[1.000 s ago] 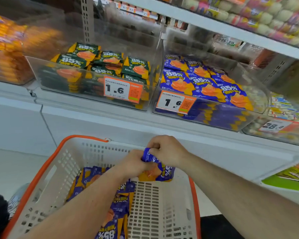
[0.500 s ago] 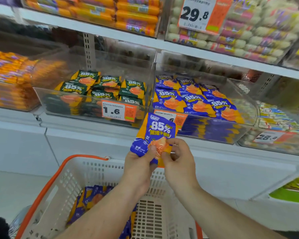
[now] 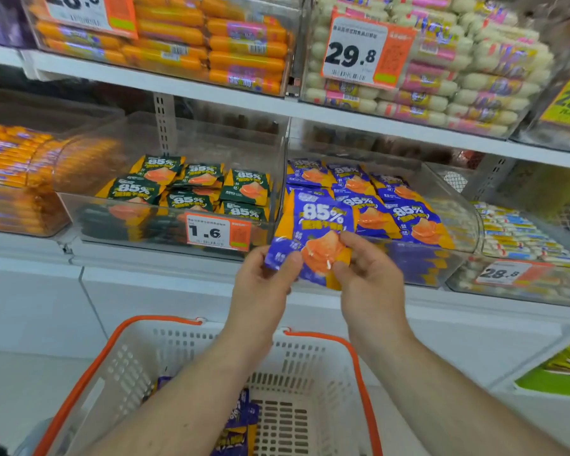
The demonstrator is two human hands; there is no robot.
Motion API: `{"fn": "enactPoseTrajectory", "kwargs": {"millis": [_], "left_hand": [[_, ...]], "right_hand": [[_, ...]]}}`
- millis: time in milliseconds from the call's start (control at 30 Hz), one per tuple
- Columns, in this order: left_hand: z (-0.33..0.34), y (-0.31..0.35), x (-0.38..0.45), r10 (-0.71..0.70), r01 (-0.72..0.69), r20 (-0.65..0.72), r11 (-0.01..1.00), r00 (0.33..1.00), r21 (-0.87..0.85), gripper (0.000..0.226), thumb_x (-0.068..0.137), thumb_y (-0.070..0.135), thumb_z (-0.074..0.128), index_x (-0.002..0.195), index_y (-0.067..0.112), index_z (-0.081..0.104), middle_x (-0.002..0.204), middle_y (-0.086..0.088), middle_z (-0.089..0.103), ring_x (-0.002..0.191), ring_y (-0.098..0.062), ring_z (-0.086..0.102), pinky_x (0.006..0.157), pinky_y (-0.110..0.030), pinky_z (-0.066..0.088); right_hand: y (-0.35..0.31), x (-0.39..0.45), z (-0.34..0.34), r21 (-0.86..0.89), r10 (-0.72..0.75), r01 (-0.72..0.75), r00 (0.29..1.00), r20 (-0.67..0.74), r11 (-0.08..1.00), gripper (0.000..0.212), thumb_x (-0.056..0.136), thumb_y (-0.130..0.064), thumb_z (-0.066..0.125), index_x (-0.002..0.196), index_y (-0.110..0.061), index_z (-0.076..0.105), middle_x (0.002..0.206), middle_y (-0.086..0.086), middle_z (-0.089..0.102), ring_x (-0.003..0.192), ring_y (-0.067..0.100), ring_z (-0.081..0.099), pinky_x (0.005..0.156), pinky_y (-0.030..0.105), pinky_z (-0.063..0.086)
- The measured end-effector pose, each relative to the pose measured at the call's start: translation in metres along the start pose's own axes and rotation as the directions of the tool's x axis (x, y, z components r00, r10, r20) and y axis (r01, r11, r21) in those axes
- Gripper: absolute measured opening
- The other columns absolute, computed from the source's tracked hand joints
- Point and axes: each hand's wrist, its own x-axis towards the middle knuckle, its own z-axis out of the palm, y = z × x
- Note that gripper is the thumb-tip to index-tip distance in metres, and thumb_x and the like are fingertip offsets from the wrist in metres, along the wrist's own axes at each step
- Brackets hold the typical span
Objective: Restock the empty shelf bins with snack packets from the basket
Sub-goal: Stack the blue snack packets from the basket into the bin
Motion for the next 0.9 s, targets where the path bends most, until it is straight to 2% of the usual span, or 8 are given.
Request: {"fn": "enactPoseTrajectory", "kwargs": {"millis": [100, 200, 300, 400, 500, 600, 733, 900], "left_hand": [[0.002, 0.024, 0.033, 0.245, -0.236, -0.045, 0.961, 0.969, 0.14, 0.013, 0.092, 0.012, 0.062, 0.089, 0.023, 0.057, 0.086, 0.003, 0.059, 0.075, -0.01, 0.052, 0.071, -0.026, 0.043], [0.004, 0.041, 0.079, 0.432, -0.4, 0.076, 0.737, 0.899, 0.545, 0.011, 0.091, 0.022, 0.061, 0.097, 0.027, 0.054, 0.097, 0.012, 0.053, 0.085, -0.008, 0.055, 0.077, -0.028, 0.047], [0.009, 0.045, 0.121, 0.274, -0.337, 0.219, 0.528, 0.937, 0.78, 0.035, 0.094, 0.038, 0.054, 0.126, 0.023, 0.051, 0.119, 0.005, 0.052, 0.107, -0.016, 0.055, 0.089, -0.037, 0.049], [0.011, 0.042, 0.143, 0.114, -0.295, 0.273, 0.422, 0.955, 0.857, 0.048, 0.097, 0.049, 0.039, 0.141, 0.029, 0.04, 0.137, -0.001, 0.049, 0.12, -0.023, 0.053, 0.096, -0.044, 0.048], [0.012, 0.042, 0.15, -0.03, -0.21, 0.259, 0.498, 0.965, 0.842, 0.049, 0.102, 0.046, 0.033, 0.15, 0.039, 0.025, 0.151, -0.004, 0.037, 0.124, -0.022, 0.051, 0.101, -0.043, 0.045], [0.011, 0.048, 0.152, -0.129, -0.105, 0.243, 0.645, 0.961, 0.757, 0.05, 0.101, 0.044, 0.038, 0.148, 0.05, 0.022, 0.151, 0.003, 0.035, 0.114, -0.016, 0.056, 0.102, -0.04, 0.046], [0.007, 0.048, 0.161, -0.199, -0.036, 0.266, 0.735, 0.943, 0.677, 0.051, 0.099, 0.04, 0.045, 0.144, 0.055, 0.027, 0.103, 0.04, 0.047, 0.095, -0.001, 0.058, 0.097, -0.041, 0.05], [0.003, 0.05, 0.162, -0.27, 0.058, 0.269, 0.797, 0.924, 0.601, 0.05, 0.099, 0.041, 0.049, 0.142, 0.056, 0.029, 0.101, 0.03, 0.057, 0.097, -0.004, 0.065, 0.09, -0.043, 0.056]], "right_hand": [[-0.024, 0.035, -0.004, -0.011, -0.003, 0.002, 0.999, -0.039, 1.0, 0.044, 0.09, 0.01, 0.054, 0.118, -0.023, 0.062, 0.106, -0.001, 0.069, 0.083, 0.003, 0.063, 0.065, 0.013, 0.049], [-0.04, 0.085, -0.004, -0.161, 0.023, -0.025, 1.0, -0.014, 0.987, 0.046, 0.091, 0.008, 0.05, 0.129, -0.015, 0.06, 0.111, 0.0, 0.064, 0.085, 0.01, 0.06, 0.059, 0.016, 0.047], [-0.045, 0.133, 0.008, -0.283, 0.046, -0.032, 0.998, 0.044, 0.959, 0.043, 0.091, 0.007, 0.051, 0.13, -0.009, 0.059, 0.098, 0.002, 0.057, 0.068, 0.01, 0.049, 0.048, 0.014, 0.04], [-0.043, 0.174, 0.027, -0.337, 0.078, -0.061, 0.996, 0.039, 0.94, 0.039, 0.091, 0.005, 0.054, 0.128, -0.007, 0.06, 0.12, 0.006, 0.057, 0.099, 0.016, 0.052, 0.08, 0.025, 0.043], [-0.038, 0.209, 0.047, -0.469, 0.126, -0.068, 0.988, 0.094, 0.88, 0.03, 0.097, -0.001, 0.047, 0.123, -0.003, 0.061, 0.129, 0.013, 0.06, 0.102, 0.019, 0.058, 0.083, 0.026, 0.045], [-0.046, 0.224, 0.063, -0.838, 0.181, 0.046, 0.969, 0.171, 0.543, 0.032, 0.104, -0.01, 0.035, 0.125, -0.004, 0.059, 0.133, 0.012, 0.056, 0.121, 0.027, 0.053, 0.091, 0.029, 0.044], [-0.033, 0.243, 0.073, -0.894, 0.295, 0.074, 0.929, 0.223, 0.442, 0.058, 0.09, -0.038, 0.065, 0.135, -0.006, 0.05, 0.138, 0.01, 0.049, 0.122, 0.027, 0.049, 0.088, 0.032, 0.042], [-0.033, 0.255, 0.082, -0.942, 0.336, 0.237, 0.89, 0.309, 0.239, 0.073, 0.091, -0.053, 0.057, 0.147, -0.011, 0.035, 0.151, 0.011, 0.038, 0.134, 0.028, 0.041, 0.104, 0.032, 0.036]]}}
